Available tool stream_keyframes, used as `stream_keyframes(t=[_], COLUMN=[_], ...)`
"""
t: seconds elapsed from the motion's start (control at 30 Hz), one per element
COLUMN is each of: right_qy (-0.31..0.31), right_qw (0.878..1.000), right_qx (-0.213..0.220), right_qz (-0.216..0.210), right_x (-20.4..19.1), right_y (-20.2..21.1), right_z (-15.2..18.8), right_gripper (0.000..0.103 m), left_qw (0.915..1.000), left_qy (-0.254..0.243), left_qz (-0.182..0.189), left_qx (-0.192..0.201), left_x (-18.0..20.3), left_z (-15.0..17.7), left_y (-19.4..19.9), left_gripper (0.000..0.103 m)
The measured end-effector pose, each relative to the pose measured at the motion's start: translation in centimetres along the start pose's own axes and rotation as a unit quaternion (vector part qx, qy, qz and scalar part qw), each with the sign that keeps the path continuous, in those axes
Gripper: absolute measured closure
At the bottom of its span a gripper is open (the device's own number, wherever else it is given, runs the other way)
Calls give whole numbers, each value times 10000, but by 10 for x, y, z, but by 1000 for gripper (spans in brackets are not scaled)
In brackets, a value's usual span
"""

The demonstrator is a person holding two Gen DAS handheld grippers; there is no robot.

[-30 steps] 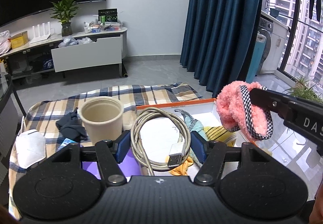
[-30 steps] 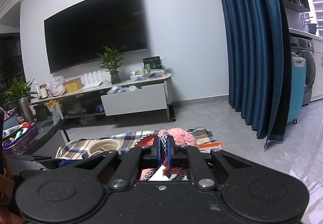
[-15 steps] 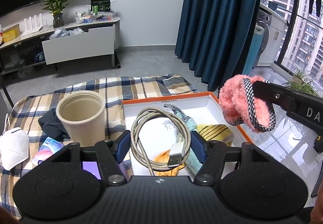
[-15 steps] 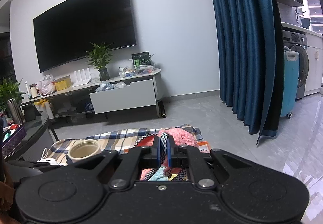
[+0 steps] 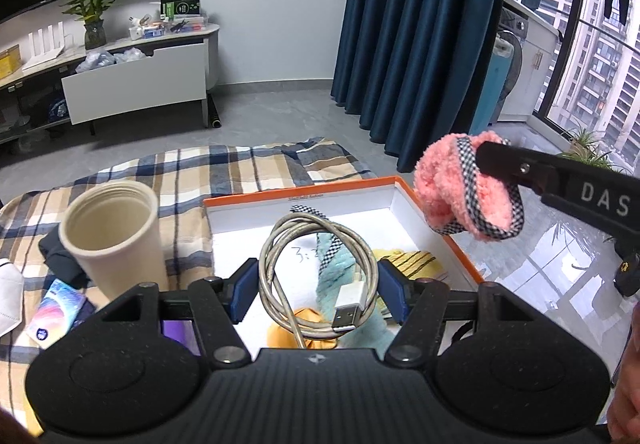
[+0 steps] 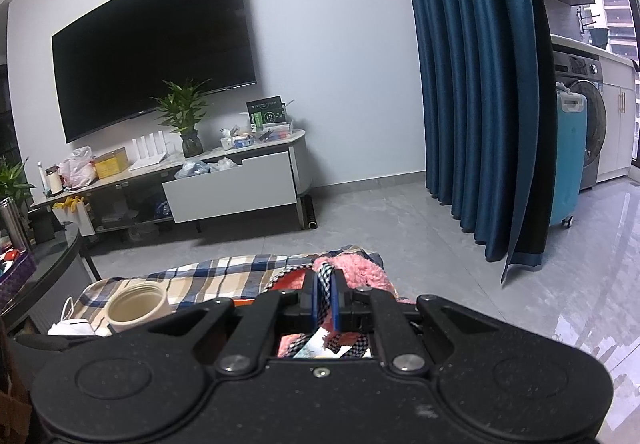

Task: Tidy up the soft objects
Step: 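Open right tool to drop pink item into box while left tool releases cable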

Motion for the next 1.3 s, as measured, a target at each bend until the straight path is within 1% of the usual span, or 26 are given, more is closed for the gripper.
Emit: stream_keyframes(t=[0.17,0.23,0.27,0.3,0.33,0.37,0.43,0.53,0.6,0.73,0.8,0.87,0.9,0.97,1.0,1.13,1.3], right_qy=[10,12,20,37,49,52,72,90,48,-30,-22,19,36,71,92,107,161], right_qw=[10000,10000,10000,10000,10000,9999,9999,9998,9999,9999,10000,10000,10000,10000,9999,9998,9993], right_qx=[-20,-24,-22,-32,-53,-98,-154,-153,-158,-127,-88,-73,-53,4,14,40,-18], right_qz=[8,17,10,-2,-16,-7,0,6,26,32,-18,-15,-20,-51,-55,-134,-336], right_x=[1,0,0,-1,-1,-1,0,2,3,4,0,-4,-6,-12,-15,-28,-48], right_y=[-12,-16,-19,-23,-26,-30,-35,-32,-28,-14,-5,3,7,18,21,36,47], right_z=[-2,-3,-4,-5,-5,-5,-3,-1,-1,-1,-1,0,1,4,5,7,12], right_gripper=[94,93,90,87,71,65,65,65,65,64,58,46,45,37,35,32,32], left_qw=[10000,9998,9997,9995,9994,9993,9994,9994,9996,10000,9999,9998,9997,9993,9991,9980,9963], left_qy=[72,112,128,131,128,96,28,88,105,70,96,132,133,144,160,251,362], left_qz=[29,126,209,290,330,361,358,345,261,53,-32,-117,-182,-312,-372,-552,-731], left_qx=[19,56,73,51,11,16,-16,-36,-42,20,65,93,104,132,138,187,255], left_x=[1,2,3,4,5,7,9,7,5,0,-4,-8,-10,-15,-18,-29,-47], left_z=[-5,-7,-8,-8,-7,-6,-3,-1,-1,-3,-4,-4,-3,-2,-1,5,13], left_y=[-9,-12,-14,-16,-17,-17,-16,-12,-7,8,17,25,29,37,42,59,78], left_gripper=[39,38,38,32,24,23,22,22,22,15,14,13,12,10,9,8,7])
Point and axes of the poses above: each gripper's, at about its wrist camera, not at the fingertips, and y roughly against the way its jaws point, x to its right, z to its underside, the point moved 6 cm from there along -y, roughly the way its jaws point, and after that the axes turned 13 degrees about z, right-handed, at the moved point
